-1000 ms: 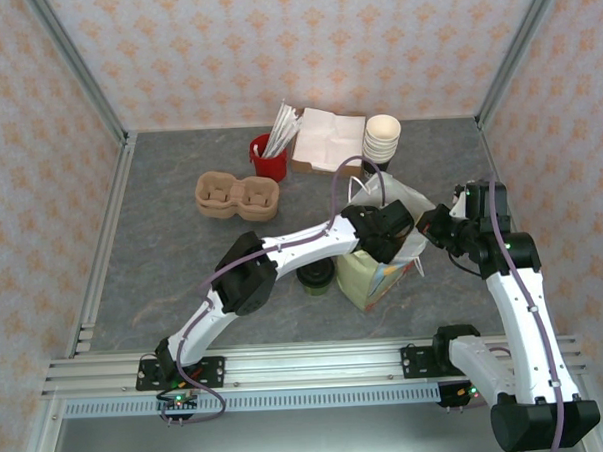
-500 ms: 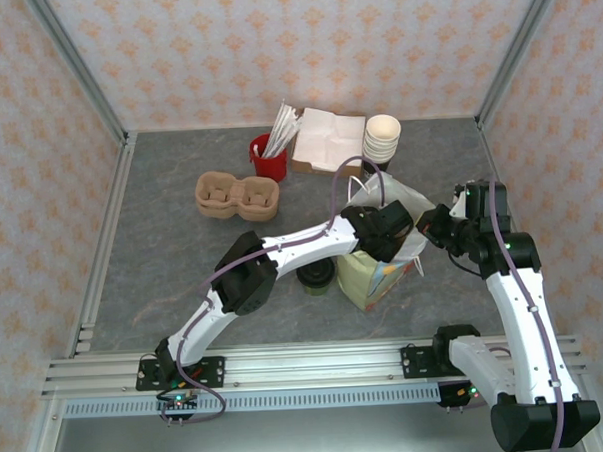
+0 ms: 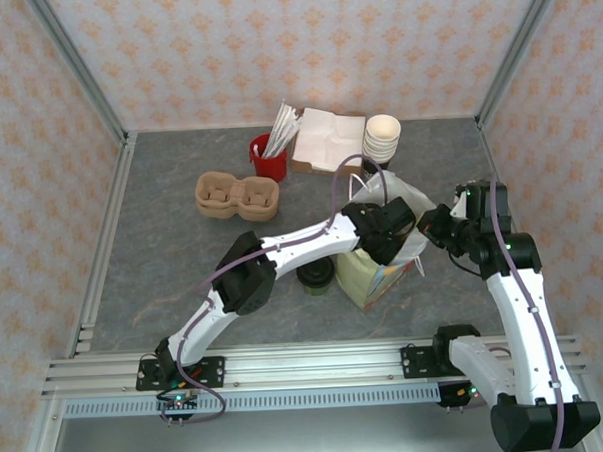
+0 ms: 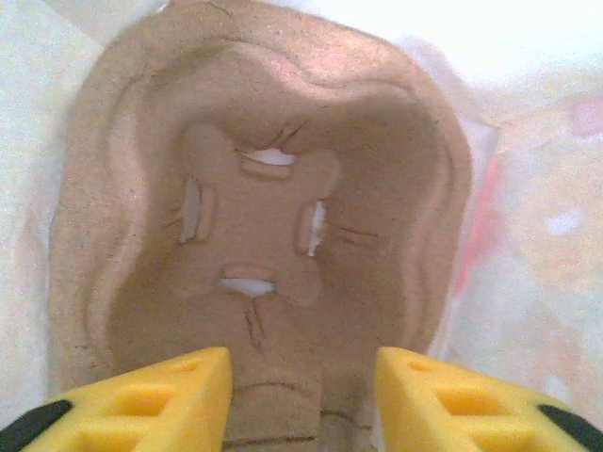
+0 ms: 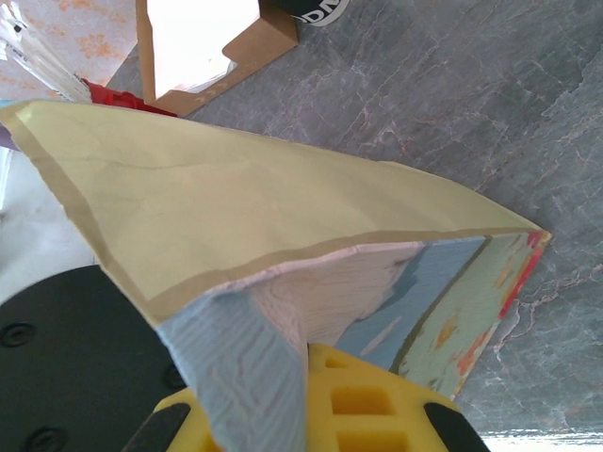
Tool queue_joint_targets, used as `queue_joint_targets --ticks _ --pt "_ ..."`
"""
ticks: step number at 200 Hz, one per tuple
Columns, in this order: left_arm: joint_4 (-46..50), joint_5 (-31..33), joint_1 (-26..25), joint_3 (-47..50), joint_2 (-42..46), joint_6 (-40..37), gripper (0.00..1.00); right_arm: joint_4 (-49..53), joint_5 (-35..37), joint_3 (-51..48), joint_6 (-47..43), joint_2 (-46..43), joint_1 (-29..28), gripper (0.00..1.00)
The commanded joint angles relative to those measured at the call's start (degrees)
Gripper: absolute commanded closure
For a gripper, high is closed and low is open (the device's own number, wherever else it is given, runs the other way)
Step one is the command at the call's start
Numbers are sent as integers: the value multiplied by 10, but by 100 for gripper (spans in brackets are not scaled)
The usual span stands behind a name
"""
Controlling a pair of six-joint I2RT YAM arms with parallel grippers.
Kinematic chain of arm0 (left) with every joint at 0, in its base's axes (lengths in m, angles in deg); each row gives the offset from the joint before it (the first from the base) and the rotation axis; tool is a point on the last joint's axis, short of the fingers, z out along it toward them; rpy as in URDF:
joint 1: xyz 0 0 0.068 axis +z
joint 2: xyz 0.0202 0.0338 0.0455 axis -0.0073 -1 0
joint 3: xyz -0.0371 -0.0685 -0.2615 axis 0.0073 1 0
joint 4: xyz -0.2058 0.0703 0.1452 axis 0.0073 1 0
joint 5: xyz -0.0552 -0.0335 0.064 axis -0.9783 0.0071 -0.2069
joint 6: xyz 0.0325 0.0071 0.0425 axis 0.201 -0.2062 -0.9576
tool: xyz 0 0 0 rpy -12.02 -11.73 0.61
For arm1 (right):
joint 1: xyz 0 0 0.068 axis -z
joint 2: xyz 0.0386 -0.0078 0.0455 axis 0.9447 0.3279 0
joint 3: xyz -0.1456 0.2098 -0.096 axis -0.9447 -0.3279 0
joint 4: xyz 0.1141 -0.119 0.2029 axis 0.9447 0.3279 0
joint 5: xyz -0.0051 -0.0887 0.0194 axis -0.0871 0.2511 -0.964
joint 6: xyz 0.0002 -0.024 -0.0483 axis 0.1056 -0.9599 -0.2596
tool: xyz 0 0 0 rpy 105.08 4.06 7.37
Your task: Pack the takeout coffee
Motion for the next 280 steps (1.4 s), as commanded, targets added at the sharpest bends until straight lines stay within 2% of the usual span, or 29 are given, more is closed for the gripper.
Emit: queue_joint_targets --ticks 1,36,77,106,133,162,188,229,255,280 --pt "52 -17 0 -40 50 11 50 5 17 19 3 4 4 100" --pt "92 -38 0 -83 101 18 48 -6 24 22 2 9 5 100" --pt "132 -53 6 -185 140 11 46 -22 10 29 -31 5 7 100" --pt "130 -70 17 -238 163 8 45 -30 -1 35 -58 5 10 100" --pt "111 -52 21 -237 197 -6 44 -65 -50 39 -85 -4 11 100" --pt "110 1 29 -220 227 -19 44 -73 -67 45 -128 -22 11 100" --pt "88 16 38 -182 261 -29 43 -68 -82 49 -149 -27 12 100" --pt "83 -15 39 -176 258 -34 45 -53 -51 54 -121 -19 12 100" --pt "101 -28 36 -198 233 -36 55 -53 -46 55 -81 -12 12 100" --pt "129 -27 19 -223 209 -56 59 -57 -42 51 -38 -4 12 100"
